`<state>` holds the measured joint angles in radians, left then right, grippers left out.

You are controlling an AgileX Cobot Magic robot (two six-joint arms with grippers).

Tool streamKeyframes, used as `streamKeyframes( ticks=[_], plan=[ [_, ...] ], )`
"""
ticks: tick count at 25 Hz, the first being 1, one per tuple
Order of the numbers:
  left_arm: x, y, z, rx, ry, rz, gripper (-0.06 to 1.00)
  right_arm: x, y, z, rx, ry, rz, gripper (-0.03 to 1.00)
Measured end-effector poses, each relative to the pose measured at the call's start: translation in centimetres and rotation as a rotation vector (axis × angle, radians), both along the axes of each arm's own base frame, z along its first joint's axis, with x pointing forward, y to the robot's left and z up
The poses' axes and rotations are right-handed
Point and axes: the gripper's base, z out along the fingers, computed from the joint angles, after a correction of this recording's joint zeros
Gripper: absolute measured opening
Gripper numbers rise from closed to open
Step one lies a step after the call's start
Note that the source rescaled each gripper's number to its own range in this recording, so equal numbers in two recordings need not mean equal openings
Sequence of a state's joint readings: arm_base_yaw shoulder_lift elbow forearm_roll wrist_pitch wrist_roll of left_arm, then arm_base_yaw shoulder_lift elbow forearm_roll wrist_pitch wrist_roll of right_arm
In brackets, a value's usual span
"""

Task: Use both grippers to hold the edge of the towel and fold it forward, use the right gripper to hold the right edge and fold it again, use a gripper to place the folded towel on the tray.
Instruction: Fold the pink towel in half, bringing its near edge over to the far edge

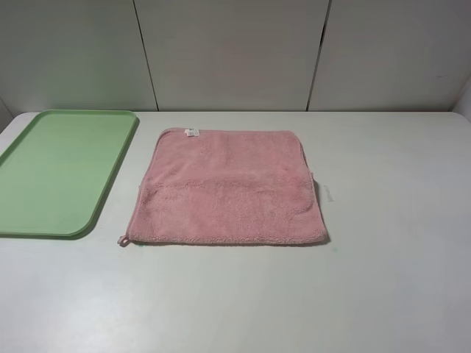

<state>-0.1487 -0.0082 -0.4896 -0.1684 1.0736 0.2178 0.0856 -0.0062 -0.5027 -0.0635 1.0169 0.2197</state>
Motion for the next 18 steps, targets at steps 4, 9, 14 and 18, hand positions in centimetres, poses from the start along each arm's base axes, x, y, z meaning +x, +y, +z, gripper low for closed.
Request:
streamKeyframes(
  ticks=[4,9,14,18],
  plan=[
    [0.0,0.0,0.0,0.0,0.0,0.0,0.92,0.0,0.0,0.0,0.0,0.0,0.0,1.0],
    [0.0,0.0,0.0,0.0,0.0,0.0,0.92,0.0,0.0,0.0,0.0,0.0,0.0,1.0],
    [0.0,0.0,0.0,0.0,0.0,0.0,0.92,0.0,0.0,0.0,0.0,0.0,0.0,1.0],
    [0.0,0.0,0.0,0.0,0.0,0.0,0.92,0.0,0.0,0.0,0.0,0.0,0.0,1.0]
  ],
)
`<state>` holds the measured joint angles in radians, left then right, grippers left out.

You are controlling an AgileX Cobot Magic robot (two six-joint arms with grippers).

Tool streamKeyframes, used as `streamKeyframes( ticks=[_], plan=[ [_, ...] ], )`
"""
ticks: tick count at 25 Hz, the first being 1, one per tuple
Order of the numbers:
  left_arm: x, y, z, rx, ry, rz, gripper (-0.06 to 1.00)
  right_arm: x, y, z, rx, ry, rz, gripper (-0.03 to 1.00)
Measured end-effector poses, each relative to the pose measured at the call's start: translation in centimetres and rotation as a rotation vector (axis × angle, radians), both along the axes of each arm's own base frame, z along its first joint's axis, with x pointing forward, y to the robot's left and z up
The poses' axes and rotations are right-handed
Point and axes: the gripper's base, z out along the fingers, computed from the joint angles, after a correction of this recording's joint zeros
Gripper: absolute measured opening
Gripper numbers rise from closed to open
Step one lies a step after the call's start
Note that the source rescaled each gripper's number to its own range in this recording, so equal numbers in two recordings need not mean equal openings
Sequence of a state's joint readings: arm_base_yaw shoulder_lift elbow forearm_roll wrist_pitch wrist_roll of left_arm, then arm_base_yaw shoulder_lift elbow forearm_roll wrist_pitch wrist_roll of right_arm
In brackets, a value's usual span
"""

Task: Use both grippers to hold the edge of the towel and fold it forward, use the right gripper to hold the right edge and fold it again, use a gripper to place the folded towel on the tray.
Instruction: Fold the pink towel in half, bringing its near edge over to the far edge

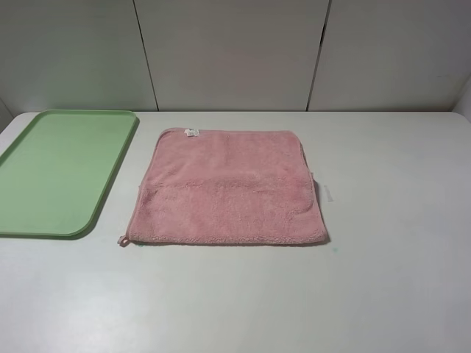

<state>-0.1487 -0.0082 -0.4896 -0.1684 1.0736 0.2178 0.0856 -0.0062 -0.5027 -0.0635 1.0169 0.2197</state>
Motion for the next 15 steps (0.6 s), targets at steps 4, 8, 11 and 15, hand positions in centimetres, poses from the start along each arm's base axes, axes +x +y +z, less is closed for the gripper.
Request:
streamKeyframes(
  ticks=[4,8,11,15],
  plan=[
    [0.0,0.0,0.0,0.0,0.0,0.0,0.92,0.0,0.0,0.0,0.0,0.0,0.0,1.0],
    [0.0,0.0,0.0,0.0,0.0,0.0,0.92,0.0,0.0,0.0,0.0,0.0,0.0,1.0],
    [0.0,0.0,0.0,0.0,0.0,0.0,0.92,0.0,0.0,0.0,0.0,0.0,0.0,1.0],
    [0.0,0.0,0.0,0.0,0.0,0.0,0.92,0.0,0.0,0.0,0.0,0.0,0.0,1.0]
  ],
)
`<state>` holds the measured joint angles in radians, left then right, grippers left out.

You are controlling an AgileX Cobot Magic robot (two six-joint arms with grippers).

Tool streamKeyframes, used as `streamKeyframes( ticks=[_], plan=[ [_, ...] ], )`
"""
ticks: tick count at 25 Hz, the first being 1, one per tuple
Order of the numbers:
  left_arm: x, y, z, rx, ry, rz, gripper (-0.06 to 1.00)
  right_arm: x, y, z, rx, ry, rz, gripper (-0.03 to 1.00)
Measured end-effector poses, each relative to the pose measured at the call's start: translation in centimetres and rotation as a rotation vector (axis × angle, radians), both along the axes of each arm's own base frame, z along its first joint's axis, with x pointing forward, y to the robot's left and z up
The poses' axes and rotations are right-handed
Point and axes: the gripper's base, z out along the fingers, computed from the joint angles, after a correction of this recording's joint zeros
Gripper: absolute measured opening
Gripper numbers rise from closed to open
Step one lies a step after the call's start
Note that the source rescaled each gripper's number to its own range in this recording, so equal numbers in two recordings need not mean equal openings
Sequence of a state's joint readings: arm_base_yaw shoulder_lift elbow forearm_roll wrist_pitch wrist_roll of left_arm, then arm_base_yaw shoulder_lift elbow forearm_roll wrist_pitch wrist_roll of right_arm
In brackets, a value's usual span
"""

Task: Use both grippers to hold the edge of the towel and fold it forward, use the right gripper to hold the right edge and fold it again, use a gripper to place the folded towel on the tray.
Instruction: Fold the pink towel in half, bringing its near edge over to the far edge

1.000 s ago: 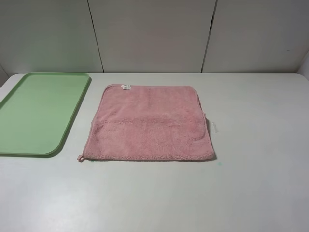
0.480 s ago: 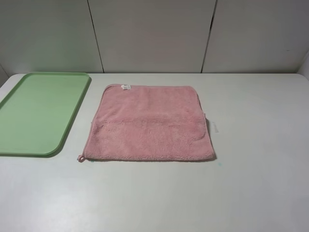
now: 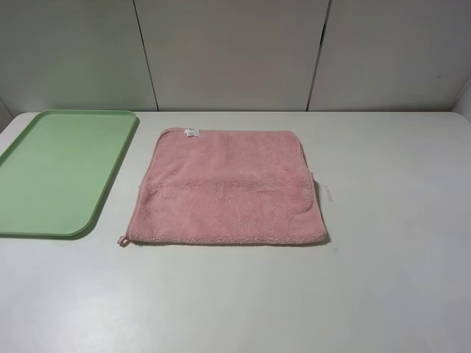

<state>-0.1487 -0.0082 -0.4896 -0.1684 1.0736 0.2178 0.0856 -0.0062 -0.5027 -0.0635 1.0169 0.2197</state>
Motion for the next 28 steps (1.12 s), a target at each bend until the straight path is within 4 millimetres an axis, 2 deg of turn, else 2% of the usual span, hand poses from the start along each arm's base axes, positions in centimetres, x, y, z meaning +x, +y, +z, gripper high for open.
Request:
streamKeyframes(
  ticks=[28],
  plan=[
    [0.0,0.0,0.0,0.0,0.0,0.0,0.92,0.0,0.0,0.0,0.0,0.0,0.0,1.0]
  ],
)
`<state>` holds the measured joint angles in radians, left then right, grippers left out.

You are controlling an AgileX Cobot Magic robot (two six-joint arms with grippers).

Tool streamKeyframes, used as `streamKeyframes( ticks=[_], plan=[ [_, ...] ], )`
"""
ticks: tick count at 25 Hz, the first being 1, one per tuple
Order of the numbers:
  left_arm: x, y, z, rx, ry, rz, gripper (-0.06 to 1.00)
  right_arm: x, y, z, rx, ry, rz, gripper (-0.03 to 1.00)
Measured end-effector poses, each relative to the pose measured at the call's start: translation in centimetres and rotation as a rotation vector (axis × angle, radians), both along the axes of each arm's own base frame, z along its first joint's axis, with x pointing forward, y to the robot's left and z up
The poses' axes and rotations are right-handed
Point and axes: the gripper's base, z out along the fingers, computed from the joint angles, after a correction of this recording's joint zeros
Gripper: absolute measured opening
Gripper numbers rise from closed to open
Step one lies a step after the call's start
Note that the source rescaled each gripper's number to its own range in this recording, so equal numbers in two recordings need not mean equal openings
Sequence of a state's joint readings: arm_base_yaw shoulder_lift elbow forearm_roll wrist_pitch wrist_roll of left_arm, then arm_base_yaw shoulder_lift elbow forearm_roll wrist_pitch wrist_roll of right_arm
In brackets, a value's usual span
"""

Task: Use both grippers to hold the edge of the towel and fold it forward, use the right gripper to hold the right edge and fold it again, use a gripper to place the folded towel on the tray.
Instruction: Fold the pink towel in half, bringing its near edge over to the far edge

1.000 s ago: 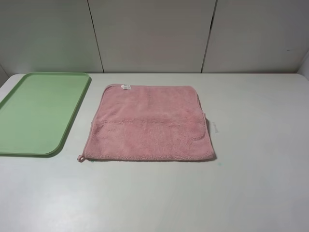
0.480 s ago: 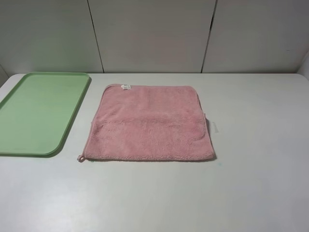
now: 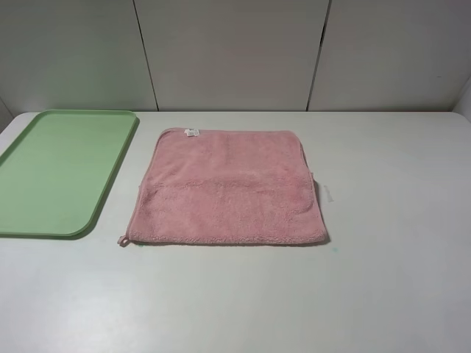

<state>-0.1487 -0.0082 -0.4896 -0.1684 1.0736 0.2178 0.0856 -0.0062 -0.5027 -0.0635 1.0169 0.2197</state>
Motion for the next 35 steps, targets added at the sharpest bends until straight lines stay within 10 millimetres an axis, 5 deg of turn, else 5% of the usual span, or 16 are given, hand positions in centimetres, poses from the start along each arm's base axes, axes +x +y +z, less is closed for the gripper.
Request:
streamKeyframes(
  ticks=[10,16,23,35],
  plan=[
    [0.0,0.0,0.0,0.0,0.0,0.0,0.92,-0.2,0.0,0.3,-0.049,-0.013,0.029,1.0],
    [0.8,-0.1,0.5,0.013,0.045,-0.006,0.92,-0.4,0.1,3.3,-0.135,-0.056,0.074,1.0],
    [3.4,-0.5,3.3,0.14,0.11,-0.101,0.92,2.4,0.5,6.0,-0.248,0.026,0.164,1.0],
    [8.8,-1.4,6.2,0.315,0.201,-0.279,0.92,7.3,2.5,5.8,-0.467,0.123,0.493,1.0]
  ],
)
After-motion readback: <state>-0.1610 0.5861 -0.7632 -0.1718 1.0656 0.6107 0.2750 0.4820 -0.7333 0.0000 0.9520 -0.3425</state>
